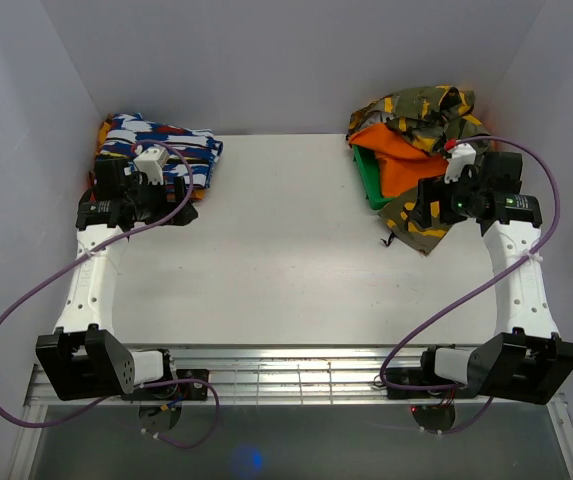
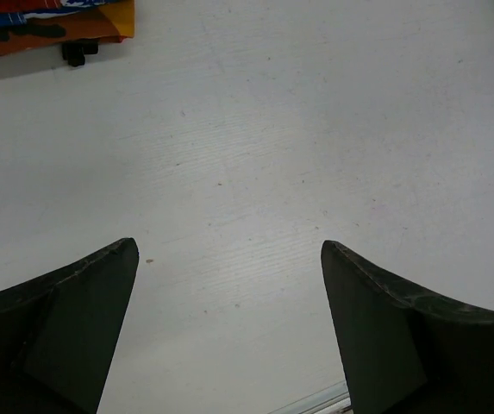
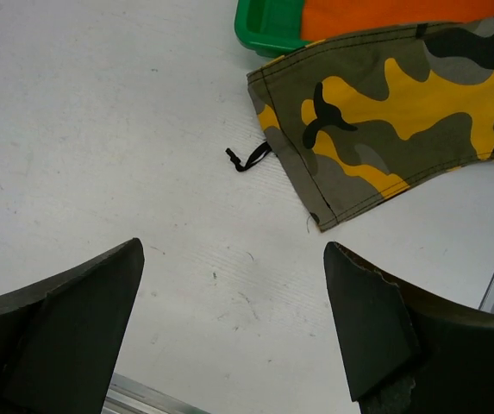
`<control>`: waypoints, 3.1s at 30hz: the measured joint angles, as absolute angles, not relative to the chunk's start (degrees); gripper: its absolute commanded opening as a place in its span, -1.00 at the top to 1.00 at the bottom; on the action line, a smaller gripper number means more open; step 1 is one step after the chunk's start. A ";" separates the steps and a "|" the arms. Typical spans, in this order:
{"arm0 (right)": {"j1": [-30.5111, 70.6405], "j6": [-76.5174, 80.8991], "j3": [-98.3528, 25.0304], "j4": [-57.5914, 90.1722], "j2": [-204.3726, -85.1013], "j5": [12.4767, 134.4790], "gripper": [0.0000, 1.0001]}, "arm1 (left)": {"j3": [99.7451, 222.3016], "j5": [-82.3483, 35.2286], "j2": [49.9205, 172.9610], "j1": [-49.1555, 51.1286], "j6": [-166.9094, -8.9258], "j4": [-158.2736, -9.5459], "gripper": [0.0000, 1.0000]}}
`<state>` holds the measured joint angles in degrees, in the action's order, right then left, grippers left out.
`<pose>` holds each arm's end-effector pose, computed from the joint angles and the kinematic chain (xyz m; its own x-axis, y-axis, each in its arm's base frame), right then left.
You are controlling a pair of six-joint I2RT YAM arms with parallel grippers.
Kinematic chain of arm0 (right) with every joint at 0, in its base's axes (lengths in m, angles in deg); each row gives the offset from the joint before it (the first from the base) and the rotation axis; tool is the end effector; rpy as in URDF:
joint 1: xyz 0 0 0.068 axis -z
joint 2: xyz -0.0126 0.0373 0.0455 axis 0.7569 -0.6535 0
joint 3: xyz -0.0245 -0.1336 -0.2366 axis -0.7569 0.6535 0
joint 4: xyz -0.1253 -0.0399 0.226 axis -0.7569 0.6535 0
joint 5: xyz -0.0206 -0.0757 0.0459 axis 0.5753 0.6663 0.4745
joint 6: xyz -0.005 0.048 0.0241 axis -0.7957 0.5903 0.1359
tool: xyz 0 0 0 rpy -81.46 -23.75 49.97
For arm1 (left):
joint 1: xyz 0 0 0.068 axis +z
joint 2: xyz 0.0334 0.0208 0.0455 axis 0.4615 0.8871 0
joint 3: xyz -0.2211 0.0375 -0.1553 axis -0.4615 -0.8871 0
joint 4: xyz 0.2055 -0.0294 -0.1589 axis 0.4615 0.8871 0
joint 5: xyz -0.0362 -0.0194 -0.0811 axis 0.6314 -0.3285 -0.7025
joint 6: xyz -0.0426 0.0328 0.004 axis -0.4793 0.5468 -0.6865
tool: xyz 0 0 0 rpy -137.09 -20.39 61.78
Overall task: Fold and stack the trousers
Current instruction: Grab the trousers from the pile, then move the trousers to the center of the board
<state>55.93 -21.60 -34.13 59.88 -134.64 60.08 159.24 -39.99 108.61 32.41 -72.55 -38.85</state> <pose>0.2559 -0.0174 0.3602 -0.5911 -0.2045 -0.7803 -0.3427 0.9394 0.0133 0.2634 0.0077 0.3406 -0.6905 0.0008 -0.7233 0.2617 0.9325 -0.2488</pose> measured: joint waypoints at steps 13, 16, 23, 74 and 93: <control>58.03 -14.80 -48.07 53.50 -145.13 64.47 -0.80 | 165.43 -41.89 110.36 32.41 -76.48 -40.38 -0.96; 58.99 -11.80 -53.30 48.75 -150.99 66.14 -0.80 | 165.45 -42.65 110.40 32.41 -77.53 -41.21 -0.96; 61.05 -4.77 -60.79 36.25 -164.97 67.73 -0.80 | 165.45 -42.81 110.40 32.41 -79.89 -43.11 -0.96; 49.90 18.75 -89.01 4.21 -149.91 65.63 0.84 | 164.42 -37.21 110.88 32.41 -85.88 -41.51 -0.96; 13.73 11.93 -35.50 6.37 -148.19 67.29 0.37 | 164.18 -40.20 105.55 32.41 -84.44 -41.51 -0.96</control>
<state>13.73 11.93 -35.50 6.37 -148.19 67.29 164.18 -40.20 105.55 32.41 -84.44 -41.51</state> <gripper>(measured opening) 0.150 0.979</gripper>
